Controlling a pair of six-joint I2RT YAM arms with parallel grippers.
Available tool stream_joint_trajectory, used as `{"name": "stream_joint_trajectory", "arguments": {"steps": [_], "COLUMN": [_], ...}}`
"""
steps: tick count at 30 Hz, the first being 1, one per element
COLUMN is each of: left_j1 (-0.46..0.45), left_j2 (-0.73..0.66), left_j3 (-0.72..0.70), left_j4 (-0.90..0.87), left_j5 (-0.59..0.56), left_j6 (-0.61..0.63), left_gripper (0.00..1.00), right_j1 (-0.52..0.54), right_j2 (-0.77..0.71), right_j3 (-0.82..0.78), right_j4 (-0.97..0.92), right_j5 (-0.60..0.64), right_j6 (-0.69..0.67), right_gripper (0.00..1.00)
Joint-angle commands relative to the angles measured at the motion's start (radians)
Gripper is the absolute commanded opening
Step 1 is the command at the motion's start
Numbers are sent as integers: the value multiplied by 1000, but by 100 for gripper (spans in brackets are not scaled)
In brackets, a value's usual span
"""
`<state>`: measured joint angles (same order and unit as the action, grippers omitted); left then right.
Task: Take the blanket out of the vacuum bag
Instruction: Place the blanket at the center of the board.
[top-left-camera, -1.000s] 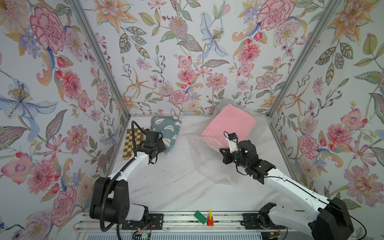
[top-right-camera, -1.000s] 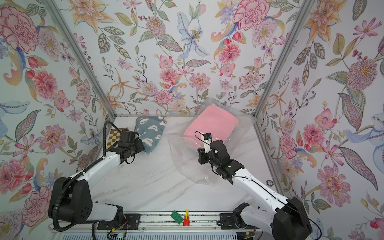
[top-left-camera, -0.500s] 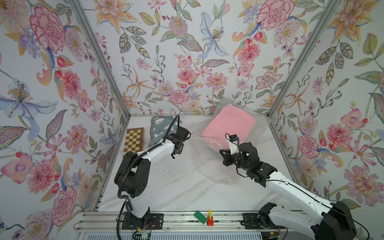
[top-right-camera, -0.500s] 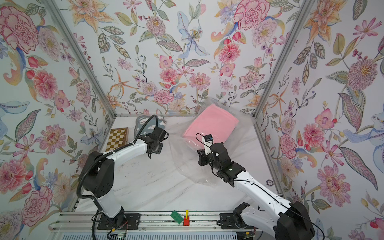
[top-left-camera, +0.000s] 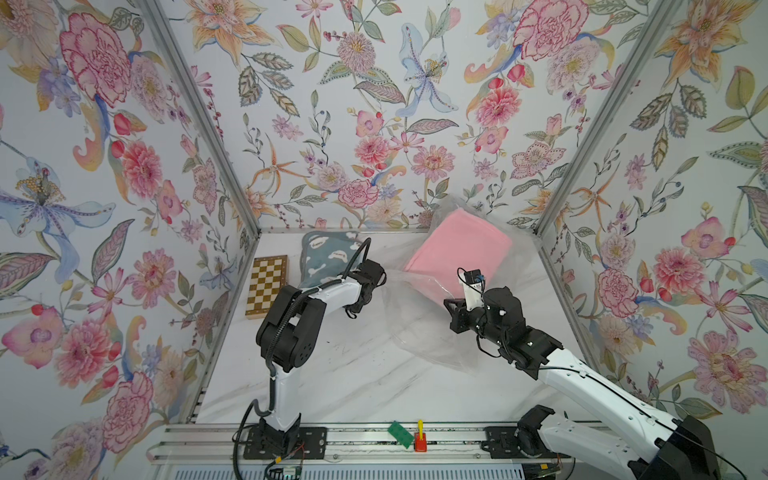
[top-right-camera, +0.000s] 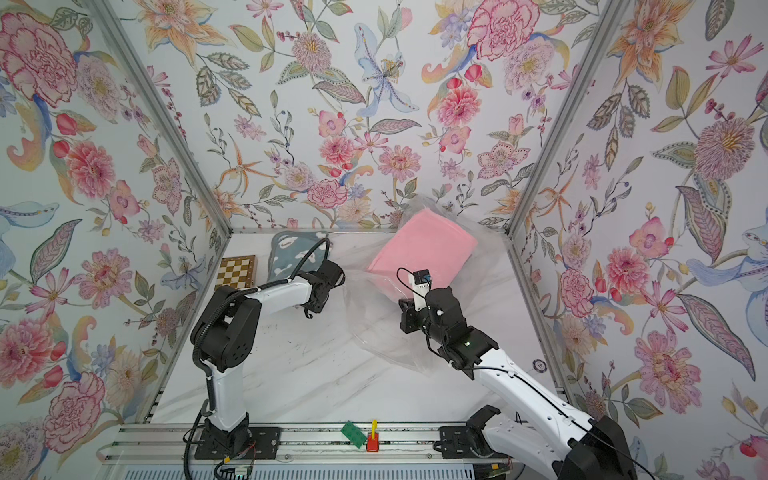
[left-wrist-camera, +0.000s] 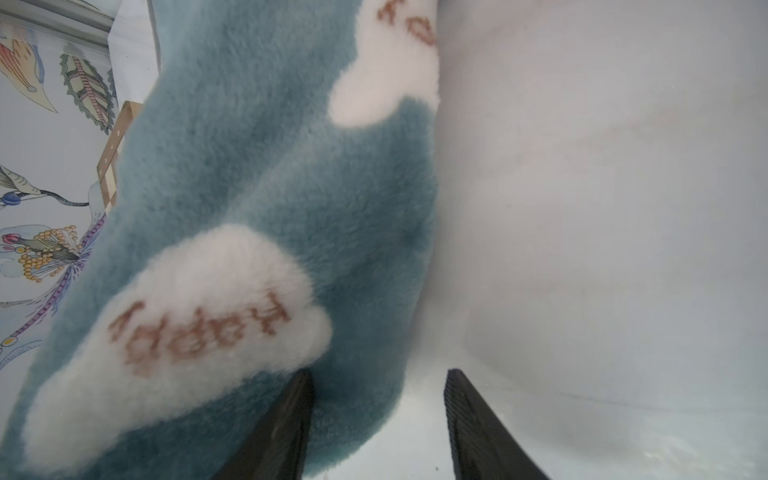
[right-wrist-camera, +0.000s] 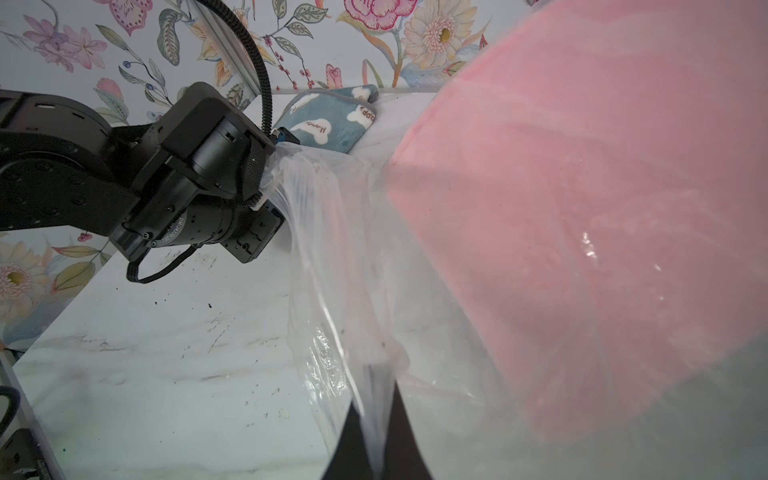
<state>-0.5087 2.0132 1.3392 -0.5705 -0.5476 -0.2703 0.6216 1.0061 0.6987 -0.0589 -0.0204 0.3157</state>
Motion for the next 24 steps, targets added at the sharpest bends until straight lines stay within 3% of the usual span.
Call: {"name": "stream_joint_trajectory", "arguments": {"steps": [1, 11, 17, 20, 24], "left_j1": [22, 90, 112, 119, 139], "left_j2": [31, 32, 15, -20, -102], "left_j3": [21, -44, -89, -95, -97], "left_j4": [7, 107, 159, 172, 187], "left_j5": [-38, 104, 175, 183, 235], "left_j6": [22, 30, 24, 13, 2], "left_gripper": [50, 39, 18, 2, 0], "right_j1": [6, 5, 6, 6, 5], "right_j2": [-21, -6, -10, -12, -9], "right_j3": [-4, 31, 28, 25, 25], "right_j4": [-18, -45, -55, -59, -57], "right_j5": [19, 21, 27, 29, 31], "right_j6": [10, -6, -5, -3, -3], "right_gripper": [0, 0, 0, 0, 0]}}
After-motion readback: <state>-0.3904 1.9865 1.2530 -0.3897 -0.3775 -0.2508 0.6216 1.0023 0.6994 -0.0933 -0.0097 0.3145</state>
